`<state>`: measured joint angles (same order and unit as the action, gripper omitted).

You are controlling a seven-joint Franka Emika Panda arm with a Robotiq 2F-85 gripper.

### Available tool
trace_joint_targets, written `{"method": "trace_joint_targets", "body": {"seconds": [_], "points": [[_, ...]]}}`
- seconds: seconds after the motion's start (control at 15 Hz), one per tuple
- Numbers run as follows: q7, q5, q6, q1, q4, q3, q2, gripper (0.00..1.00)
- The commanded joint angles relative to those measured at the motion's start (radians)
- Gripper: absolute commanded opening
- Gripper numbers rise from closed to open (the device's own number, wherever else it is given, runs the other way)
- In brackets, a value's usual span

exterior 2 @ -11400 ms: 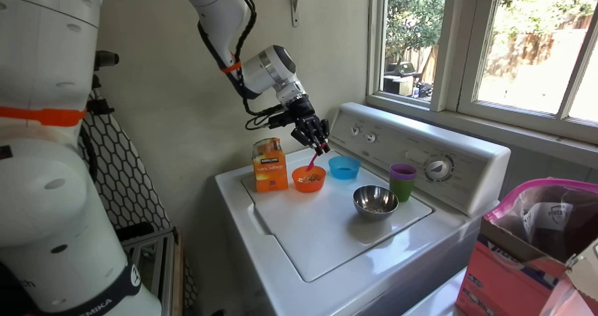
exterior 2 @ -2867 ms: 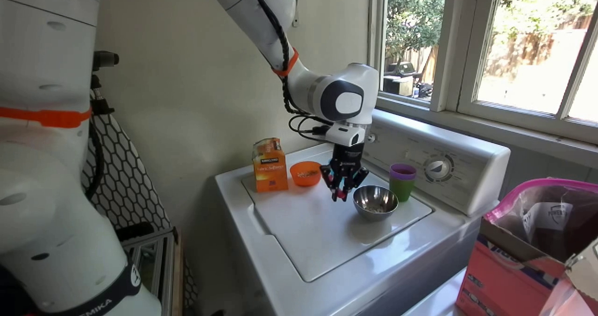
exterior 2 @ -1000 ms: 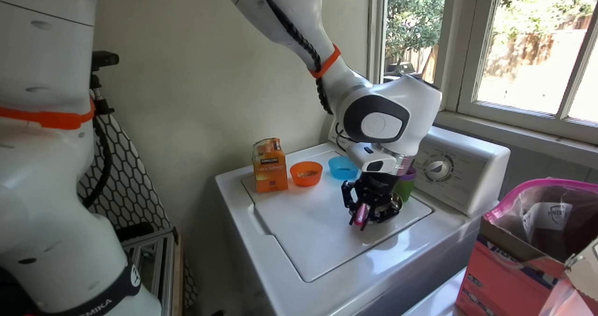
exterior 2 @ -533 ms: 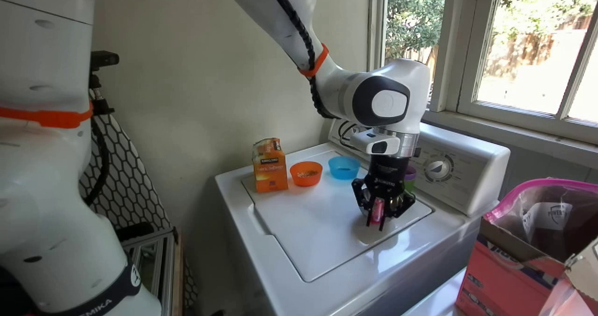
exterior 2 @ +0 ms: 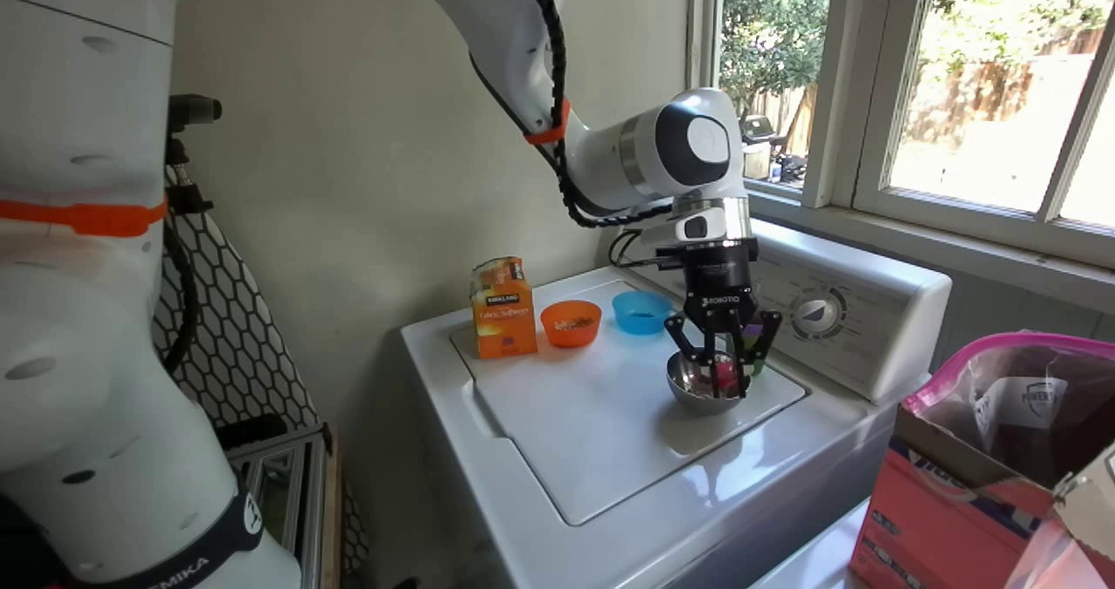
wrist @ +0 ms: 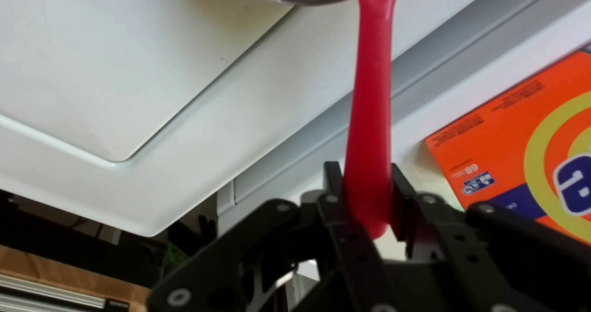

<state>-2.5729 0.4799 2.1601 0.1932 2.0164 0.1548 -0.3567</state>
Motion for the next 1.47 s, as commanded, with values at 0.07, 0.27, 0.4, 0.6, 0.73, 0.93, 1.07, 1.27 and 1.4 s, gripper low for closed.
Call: {"method": "trace_joint_targets", "body": {"seconds": [0.07, 0.27, 0.4, 0.6, 0.73, 0.93, 1.07, 1.27, 1.4], "points": [[-0.105, 0.206, -0.108, 0.049, -0.036, -0.014, -0.01, 0.06], [-0.122, 0.286, -0.164, 0.052, -0.053, -0.048, -0.018, 0.06], [-0.121, 0.326, -0.202, 0.052, -0.063, -0.073, -0.023, 0.06], [-0.117, 0.39, -0.268, 0.057, -0.082, -0.105, -0.032, 0.06], [-0.126, 0.435, -0.32, 0.066, -0.097, -0.123, -0.041, 0.06], [-0.145, 0.499, -0.39, 0.072, -0.115, -0.15, -0.056, 0.06], [-0.163, 0.536, -0.429, 0.076, -0.126, -0.167, -0.067, 0.06], [-0.178, 0.577, -0.48, 0.084, -0.142, -0.19, -0.091, 0.06], [-0.18, 0.597, -0.503, 0.086, -0.15, -0.203, -0.101, 0.06]]}}
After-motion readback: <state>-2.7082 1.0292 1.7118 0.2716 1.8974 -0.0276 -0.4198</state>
